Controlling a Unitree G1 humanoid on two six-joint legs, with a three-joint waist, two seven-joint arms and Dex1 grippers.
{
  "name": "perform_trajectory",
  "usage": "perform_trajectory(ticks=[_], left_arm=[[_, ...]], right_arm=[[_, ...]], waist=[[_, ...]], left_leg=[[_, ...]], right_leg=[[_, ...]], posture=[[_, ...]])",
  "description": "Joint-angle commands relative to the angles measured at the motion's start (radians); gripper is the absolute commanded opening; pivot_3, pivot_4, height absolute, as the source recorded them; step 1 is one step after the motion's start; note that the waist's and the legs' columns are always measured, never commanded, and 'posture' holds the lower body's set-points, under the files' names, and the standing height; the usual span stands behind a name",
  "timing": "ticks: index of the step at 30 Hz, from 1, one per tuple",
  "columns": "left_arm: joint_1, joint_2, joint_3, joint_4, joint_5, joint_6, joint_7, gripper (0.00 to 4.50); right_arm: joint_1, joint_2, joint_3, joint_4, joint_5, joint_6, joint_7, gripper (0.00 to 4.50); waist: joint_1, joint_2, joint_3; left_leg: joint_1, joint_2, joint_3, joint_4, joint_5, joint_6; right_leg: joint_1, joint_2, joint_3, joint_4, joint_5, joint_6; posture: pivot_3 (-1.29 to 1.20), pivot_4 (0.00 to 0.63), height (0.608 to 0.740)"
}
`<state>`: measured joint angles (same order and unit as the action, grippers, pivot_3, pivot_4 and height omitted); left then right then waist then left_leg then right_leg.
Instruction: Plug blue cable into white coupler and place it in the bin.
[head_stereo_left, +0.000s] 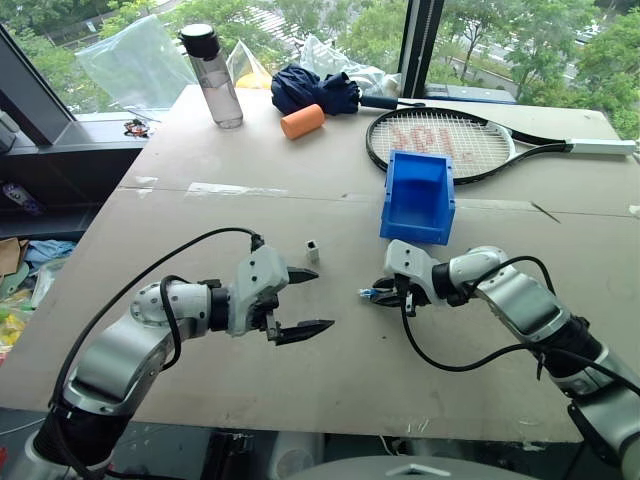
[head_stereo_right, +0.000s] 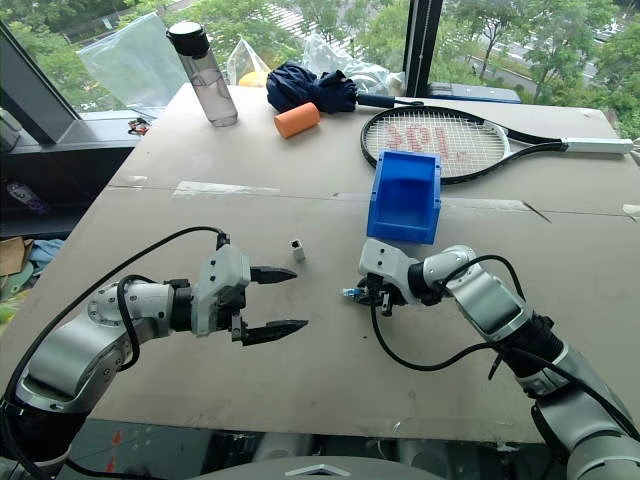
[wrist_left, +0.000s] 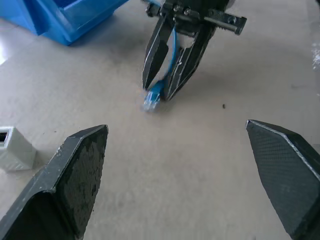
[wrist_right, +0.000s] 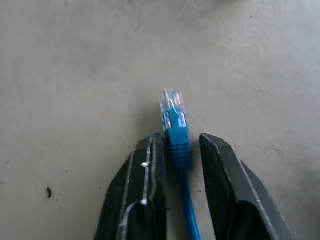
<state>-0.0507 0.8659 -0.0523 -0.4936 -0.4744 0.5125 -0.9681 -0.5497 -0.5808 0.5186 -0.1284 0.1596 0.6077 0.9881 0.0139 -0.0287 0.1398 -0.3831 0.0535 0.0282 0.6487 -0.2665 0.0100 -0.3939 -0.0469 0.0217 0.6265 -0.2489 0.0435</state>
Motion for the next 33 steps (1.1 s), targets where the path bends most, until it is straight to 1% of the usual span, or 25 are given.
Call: perform_trajectory(ticks=[1, 2, 4, 7, 9, 11, 13, 15, 17, 20, 21, 22, 23, 24, 25, 27, 28, 29, 30, 32, 33], left_arm=[[-0.022, -0.016, -0.055, -0.019, 0.054, -0.051, -0.010, 4.50], [-0.039, -0.029, -0.076, -0.009, 0.062, -0.053, -0.014, 4.50], [-0.065, -0.050, -0.108, 0.010, 0.084, -0.059, -0.016, 4.50], [-0.123, -0.082, -0.173, 0.059, 0.138, -0.062, -0.015, 4.50], [-0.188, -0.128, -0.221, 0.121, 0.172, -0.059, -0.009, 4.50], [-0.255, -0.179, -0.258, 0.198, 0.197, -0.067, -0.018, 4.50], [-0.299, -0.208, -0.276, 0.263, 0.219, -0.081, -0.029, 4.50], [-0.348, -0.236, -0.302, 0.348, 0.259, -0.121, -0.038, 4.50], [-0.401, -0.267, -0.332, 0.439, 0.291, -0.152, -0.059, 4.50], [-0.446, -0.277, -0.387, 0.538, 0.348, -0.213, -0.122, 3.65], [-0.452, -0.274, -0.401, 0.561, 0.368, -0.236, -0.137, 3.15], [-0.456, -0.270, -0.412, 0.577, 0.384, -0.256, -0.149, 2.86], [-0.459, -0.267, -0.419, 0.594, 0.399, -0.283, -0.160, 2.31], [-0.460, -0.270, -0.421, 0.610, 0.408, -0.308, -0.166, 2.06], [-0.461, -0.276, -0.418, 0.622, 0.409, -0.323, -0.172, 1.65], [-0.461, -0.291, -0.412, 0.637, 0.402, -0.344, -0.189, 0.75], [-0.461, -0.298, -0.407, 0.639, 0.395, -0.348, -0.198, 0.22], [-0.458, -0.304, -0.399, 0.634, 0.381, -0.347, -0.209, 0.06], [-0.455, -0.309, -0.393, 0.630, 0.372, -0.345, -0.217, 0.06], [-0.435, -0.309, -0.362, 0.587, 0.304, -0.310, -0.267, 0.06], [-0.428, -0.310, -0.338, 0.559, 0.262, -0.255, -0.279, 0.06]], right_arm=[[0.068, -0.063, -0.093, -0.083, 0.017, -0.031, 0.009, 2.48], [0.110, -0.084, -0.128, -0.130, 0.039, -0.043, 0.014, 2.91], [0.188, -0.120, -0.186, -0.218, 0.084, -0.046, 0.027, 2.91], [0.355, -0.144, -0.319, -0.376, 0.150, -0.064, -0.011, 2.91], [0.525, -0.151, -0.426, -0.494, 0.169, -0.096, -0.055, 2.91], [0.694, -0.153, -0.503, -0.572, 0.151, -0.123, -0.097, 2.91], [0.782, -0.151, -0.532, -0.608, 0.132, -0.135, -0.132, 2.91], [0.861, -0.136, -0.567, -0.650, 0.141, -0.130, -0.165, 2.91], [0.927, -0.115, -0.595, -0.694, 0.150, -0.120, -0.200, 2.91], [0.981, -0.100, -0.609, -0.732, 0.146, -0.108, -0.239, 2.94], [0.988, -0.095, -0.608, -0.739, 0.144, -0.107, -0.251, 2.94], [0.994, -0.089, -0.608, -0.744, 0.146, -0.104, -0.262, 2.94], [0.998, -0.081, -0.607, -0.750, 0.148, -0.101, -0.275, 2.94], [0.999, -0.076, -0.604, -0.753, 0.148, -0.100, -0.287, 2.94], [0.997, -0.070, -0.600, -0.754, 0.146, -0.098, -0.300, 2.94], [0.990, -0.054, -0.587, -0.756, 0.153, -0.084, -0.321, 2.94], [0.986, -0.046, -0.580, -0.757, 0.161, -0.076, -0.331, 2.94], [0.980, -0.034, -0.571, -0.757, 0.170, -0.065, -0.342, 2.94], [0.975, -0.026, -0.566, -0.757, 0.176, -0.058, -0.350, 2.94], [0.951, 0.013, -0.548, -0.749, 0.223, -0.026, -0.368, 2.94], [0.935, 0.042, -0.540, -0.741, 0.255, -0.003, -0.382, 2.94]], waist=[[0.008, 0.000, 0.000], [0.015, 0.000, 0.000], [0.014, 0.000, 0.000], [0.010, -0.001, 0.000], [0.010, 0.000, -0.001], [0.008, -0.001, -0.001], [0.002, -0.002, -0.002], [-0.011, -0.002, -0.002], [-0.011, -0.002, -0.002], [-0.008, -0.002, -0.003], [-0.008, -0.002, -0.003], [-0.007, -0.003, -0.003], [-0.005, -0.003, -0.004], [-0.004, -0.003, -0.004], [-0.004, -0.003, -0.004], [-0.003, -0.003, -0.004], [-0.002, -0.003, -0.004], [-0.001, -0.003, -0.004], [-0.001, -0.003, -0.004], [-0.002, -0.003, -0.005], [-0.002, -0.002, -0.005]], left_leg=[[0.000, 0.000, 0.000, 0.000, 0.000, 0.000], [-0.001, -0.001, -0.001, 0.000, 0.000, 0.000], [-0.001, -0.002, 0.000, 0.002, 0.000, 0.000], [0.000, -0.002, -0.001, 0.002, 0.000, 0.000], [0.001, -0.002, -0.002, 0.002, 0.000, 0.000], [0.001, -0.002, -0.004, 0.002, 0.000, 0.000], [0.001, -0.002, -0.005, 0.002, 0.000, 0.000], [0.002, -0.002, -0.005, 0.002, 0.000, 0.000], [0.003, -0.002, -0.005, 0.003, 0.000, 0.000], [0.003, -0.002, -0.006, 0.003, 0.000, 0.000], [0.003, -0.002, -0.006, 0.003, 0.000, 0.000], [0.003, -0.002, -0.006, 0.003, 0.000, 0.000], [0.002, -0.002, -0.006, 0.003, 0.000, 0.000], [0.002, -0.002, -0.006, 0.003, 0.000, 0.000], [0.002, -0.002, -0.006, 0.003, 0.000, 0.000], [0.002, -0.002, -0.006, 0.003, 0.000, 0.000], [0.002, -0.002, -0.006, 0.003, 0.000, 0.000], [0.002, -0.002, -0.006, 0.003, 0.000, 0.000], [0.002, -0.002, -0.006, 0.003, 0.000, 0.000], [0.002, -0.002, -0.006, 0.003, 0.000, 0.000], [0.002, -0.002, -0.006, 0.003, 0.000, 0.000]], right_leg=[[0.000, -0.001, 0.000, 0.000, 0.000, 0.000], [0.000, -0.001, -0.002, 0.000, 0.000, 0.000], [0.000, -0.002, -0.001, 0.000, 0.000, 0.000], [0.002, -0.002, -0.001, 0.000, 0.000, 0.000], [0.003, -0.001, -0.001, 0.001, 0.000, 0.001], [0.004, -0.001, -0.003, 0.001, 0.000, 0.003], [0.004, 0.000, -0.004, 0.001, 0.000, 0.003], [0.004, 0.000, -0.002, 0.001, 0.000, 0.003], [0.004, 0.001, -0.002, 0.002, 0.000, 0.003], [0.005, 0.001, -0.002, 0.002, 0.000, 0.004], [0.005, 0.001, -0.002, 0.002, 0.000, 0.004], [0.005, 0.001, -0.002, 0.002, 0.000, 0.003], [0.005, 0.001, -0.002, 0.002, 0.000, 0.003], [0.005, 0.001, -0.002, 0.002, 0.000, 0.003], [0.005, 0.001, -0.002, 0.002, 0.000, 0.003], [0.005, 0.001, -0.002, 0.001, 0.000, 0.003], [0.005, 0.001, -0.002, 0.001, 0.000, 0.003], [0.005, 0.001, -0.002, 0.001, 0.000, 0.003], [0.005, 0.001, -0.002, 0.001, 0.000, 0.003], [0.005, 0.001, -0.002, 0.001, 0.000, 0.003], [0.005, 0.001, -0.002, 0.001, 0.000, 0.003]], posture=[[0.00, 0.150, 0.740], [0.00, 0.150, 0.740], [0.00, 0.150, 0.740], [0.00, 0.150, 0.740], [0.00, 0.150, 0.740], [0.00, 0.150, 0.740], [0.00, 0.150, 0.740], [0.00, 0.150, 0.740], [0.00, 0.150, 0.740], [0.00, 0.150, 0.740], [0.00, 0.150, 0.740], [0.00, 0.150, 0.740], [0.00, 0.150, 0.740], [0.00, 0.150, 0.740], [0.00, 0.150, 0.740], [0.00, 0.150, 0.740], [0.00, 0.150, 0.740], [0.00, 0.150, 0.740], [0.00, 0.150, 0.740], [0.00, 0.150, 0.740], [0.00, 0.150, 0.740]])
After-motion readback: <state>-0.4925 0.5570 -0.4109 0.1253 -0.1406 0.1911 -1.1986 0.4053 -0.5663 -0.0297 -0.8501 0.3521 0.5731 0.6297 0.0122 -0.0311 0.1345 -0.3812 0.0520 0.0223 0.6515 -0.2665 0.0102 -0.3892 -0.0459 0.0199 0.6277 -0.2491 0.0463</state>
